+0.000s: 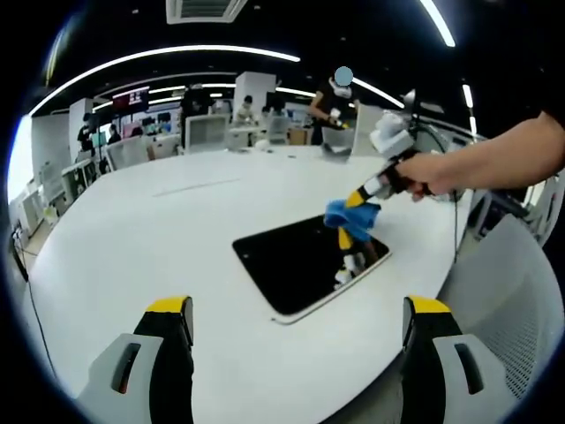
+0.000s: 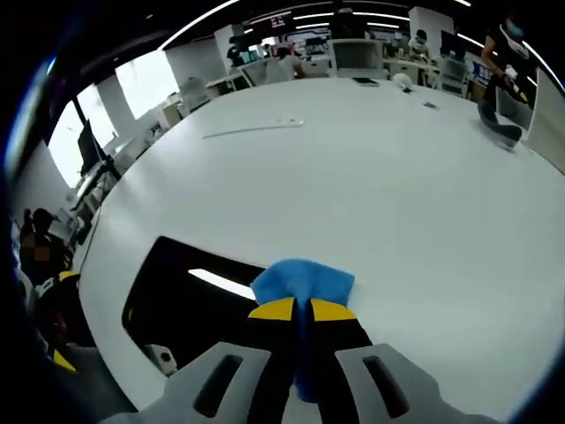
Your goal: Wipe the mirror surface with the cleaning cloth until all visible marks leave the cleaned area.
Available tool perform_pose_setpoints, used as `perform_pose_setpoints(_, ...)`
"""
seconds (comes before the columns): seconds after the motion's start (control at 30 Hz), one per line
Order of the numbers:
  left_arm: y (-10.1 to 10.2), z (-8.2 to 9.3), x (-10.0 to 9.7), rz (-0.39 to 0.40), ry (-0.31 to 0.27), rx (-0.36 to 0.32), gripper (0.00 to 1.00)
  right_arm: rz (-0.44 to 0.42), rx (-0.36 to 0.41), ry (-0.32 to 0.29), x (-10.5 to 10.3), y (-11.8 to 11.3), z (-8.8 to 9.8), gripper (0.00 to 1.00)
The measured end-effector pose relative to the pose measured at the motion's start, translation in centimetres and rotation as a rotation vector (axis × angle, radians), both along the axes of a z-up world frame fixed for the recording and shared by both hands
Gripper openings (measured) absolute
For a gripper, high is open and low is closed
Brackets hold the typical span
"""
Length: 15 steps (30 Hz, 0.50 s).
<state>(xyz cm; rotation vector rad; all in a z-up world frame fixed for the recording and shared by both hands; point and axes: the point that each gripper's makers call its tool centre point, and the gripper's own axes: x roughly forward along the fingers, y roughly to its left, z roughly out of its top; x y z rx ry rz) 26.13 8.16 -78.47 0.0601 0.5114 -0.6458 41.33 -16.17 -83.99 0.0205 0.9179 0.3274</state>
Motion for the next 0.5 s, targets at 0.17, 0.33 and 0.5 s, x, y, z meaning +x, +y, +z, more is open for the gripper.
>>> perform_pose_setpoints(0.17,0.1,-0.1,0.1,0.005,0.0,-0.003,0.99,0.01,0.004,0.018,0.0,0.9,-0.4,0.0)
perform_pose_setpoints(0.33,0.2,-0.1,0.2,0.01,-0.001,-0.003,0.99,0.038,0.02,0.039,0.0,1.9,-0.2,0.0)
perform_pose_setpoints(0.5,0.2,0.0,0.1,0.01,-0.002,-0.003,0.99,0.057,0.014,0.057,0.3,2.4,-0.6,0.0)
